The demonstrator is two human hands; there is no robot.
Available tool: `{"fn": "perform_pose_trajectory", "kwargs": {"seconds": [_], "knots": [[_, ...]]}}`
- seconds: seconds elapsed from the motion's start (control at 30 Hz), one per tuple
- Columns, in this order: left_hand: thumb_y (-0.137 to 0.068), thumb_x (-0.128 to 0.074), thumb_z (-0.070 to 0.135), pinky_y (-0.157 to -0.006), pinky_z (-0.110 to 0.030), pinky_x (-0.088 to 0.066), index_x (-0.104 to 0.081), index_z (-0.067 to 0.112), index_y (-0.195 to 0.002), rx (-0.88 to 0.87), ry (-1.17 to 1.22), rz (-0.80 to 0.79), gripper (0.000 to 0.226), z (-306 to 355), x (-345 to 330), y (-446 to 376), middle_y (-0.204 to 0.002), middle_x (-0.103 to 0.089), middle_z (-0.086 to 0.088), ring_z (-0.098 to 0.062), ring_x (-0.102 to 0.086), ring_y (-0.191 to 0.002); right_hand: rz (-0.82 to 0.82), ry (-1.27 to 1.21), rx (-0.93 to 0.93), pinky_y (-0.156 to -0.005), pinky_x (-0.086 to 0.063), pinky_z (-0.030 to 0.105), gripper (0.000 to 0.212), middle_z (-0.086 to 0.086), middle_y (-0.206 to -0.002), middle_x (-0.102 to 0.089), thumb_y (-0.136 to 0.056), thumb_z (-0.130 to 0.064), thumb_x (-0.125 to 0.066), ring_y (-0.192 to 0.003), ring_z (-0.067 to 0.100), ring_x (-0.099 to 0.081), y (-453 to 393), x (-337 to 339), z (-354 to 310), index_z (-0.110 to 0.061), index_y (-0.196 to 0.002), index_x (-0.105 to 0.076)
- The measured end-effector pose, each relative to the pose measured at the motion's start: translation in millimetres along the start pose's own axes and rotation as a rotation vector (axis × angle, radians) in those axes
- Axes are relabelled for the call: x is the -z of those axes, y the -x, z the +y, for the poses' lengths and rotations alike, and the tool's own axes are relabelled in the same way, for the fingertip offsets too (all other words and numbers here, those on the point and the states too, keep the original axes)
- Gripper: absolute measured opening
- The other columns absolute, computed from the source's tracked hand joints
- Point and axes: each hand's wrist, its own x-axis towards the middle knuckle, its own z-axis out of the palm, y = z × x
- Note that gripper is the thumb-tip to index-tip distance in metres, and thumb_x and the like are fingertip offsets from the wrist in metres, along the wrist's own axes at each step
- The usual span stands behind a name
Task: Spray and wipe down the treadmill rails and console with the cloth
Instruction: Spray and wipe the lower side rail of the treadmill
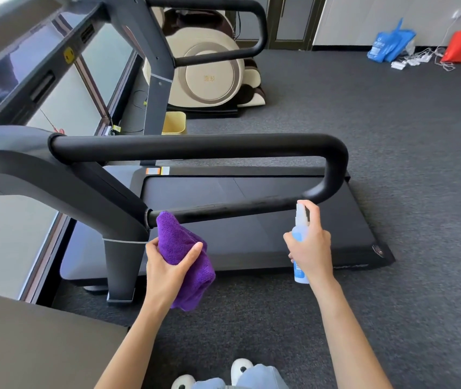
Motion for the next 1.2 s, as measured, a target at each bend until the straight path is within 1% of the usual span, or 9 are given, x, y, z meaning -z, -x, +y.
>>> {"fn": "perform_pose_trajectory", "kwargs": {"seconds": [0.13,0.3,0.37,0.5,0.6,0.67,0.8,0.97,1.2], "knots": [[-0.053,-0.08,0.07,-0.079,-0.027,-0.048,-0.038,0.027,-0.116,-0.078,-0.025,0.018,0.087,6,11,-7,-0.106,-0.054,0.016,-0.005,-0.058,-0.096,-0.004,0.007,-0.005,-0.069,-0.058,0.05,0.065,0.003,-0.087,-0.062,-0.083,-0.004,-0.056,-0.073,0.042,-0.064,2,-5,-2,-0.039,-0.134,-0.038],[-0.062,-0.081,0.059,-0.068,-0.012,-0.042,-0.041,0.032,-0.11,-0.328,-0.147,0.081,0.068,36,26,-36,-0.097,-0.052,0.026,0.014,-0.055,-0.084,0.004,-0.015,0.017,-0.064,-0.058,0.051,0.064,0.001,-0.086,-0.061,-0.083,-0.002,-0.057,-0.067,0.04,-0.063,4,-5,-2,-0.038,-0.133,-0.038],[-0.06,-0.077,0.065,-0.07,-0.01,-0.042,-0.041,0.032,-0.113,-0.427,-0.232,0.115,0.072,49,30,-52,-0.098,-0.054,0.023,0.008,-0.054,-0.085,0.006,-0.022,0.033,-0.065,-0.057,0.051,0.064,0.002,-0.092,-0.062,-0.083,-0.002,-0.057,-0.067,0.039,-0.064,5,-5,0,-0.038,-0.133,-0.038],[-0.068,-0.069,0.067,-0.091,-0.041,-0.045,-0.044,0.017,-0.132,-0.621,-0.626,0.085,0.085,51,18,-89,-0.123,-0.055,-0.003,-0.024,-0.053,-0.108,-0.002,-0.019,0.042,-0.065,-0.057,0.052,0.065,0.0,-0.089,-0.062,-0.084,0.0,-0.059,-0.064,0.039,-0.062,7,-7,7,-0.037,-0.133,-0.039],[-0.073,-0.058,0.075,-0.106,-0.046,-0.03,-0.034,0.02,-0.147,-0.6,-1.043,-0.09,0.095,29,-10,-101,-0.141,-0.044,-0.009,-0.031,-0.042,-0.126,-0.031,-0.01,0.036,-0.066,-0.056,0.051,0.066,0.002,-0.087,-0.064,-0.084,0.001,-0.059,-0.065,0.04,-0.062,8,-9,11,-0.037,-0.134,-0.04],[-0.07,-0.052,0.082,-0.11,-0.047,-0.026,-0.031,0.023,-0.148,-0.596,-1.219,-0.113,0.1,15,-21,-103,-0.144,-0.041,-0.009,-0.032,-0.037,-0.131,-0.05,-0.005,0.039,-0.065,-0.057,0.051,0.065,0.002,-0.088,-0.064,-0.084,0.0,-0.06,-0.065,0.039,-0.063,9,-11,14,-0.036,-0.135,-0.04],[-0.061,-0.032,0.094,-0.094,-0.045,-0.041,-0.046,0.023,-0.137,-0.668,-1.259,-0.13,0.105,16,-22,-120,-0.124,-0.057,-0.007,-0.031,-0.054,-0.111,-0.077,0.018,0.048,-0.064,-0.057,0.051,0.065,0.001,-0.086,-0.064,-0.085,0.0,-0.061,-0.063,0.037,-0.063,5,-17,18,-0.034,-0.136,-0.041],[-0.054,-0.019,0.102,-0.083,-0.04,-0.045,-0.051,0.026,-0.127,-0.596,-1.311,-0.428,0.111,40,-27,-147,-0.114,-0.065,-0.001,-0.028,-0.061,-0.102,-0.127,0.025,0.07,-0.065,-0.057,0.051,0.064,0.005,-0.09,-0.065,-0.085,-0.002,-0.062,-0.065,0.039,-0.063,2,-28,16,-0.033,-0.137,-0.041],[-0.085,-0.022,0.078,-0.093,-0.041,-0.039,-0.053,0.028,-0.131,-0.606,-1.165,-0.173,0.074,21,-15,-125,-0.123,-0.057,-0.004,-0.029,-0.053,-0.111,-0.201,0.017,0.123,-0.068,-0.058,0.051,0.065,0.01,-0.095,-0.067,-0.085,-0.002,-0.063,-0.066,0.04,-0.064,-2,-39,10,-0.034,-0.137,-0.04]]}}
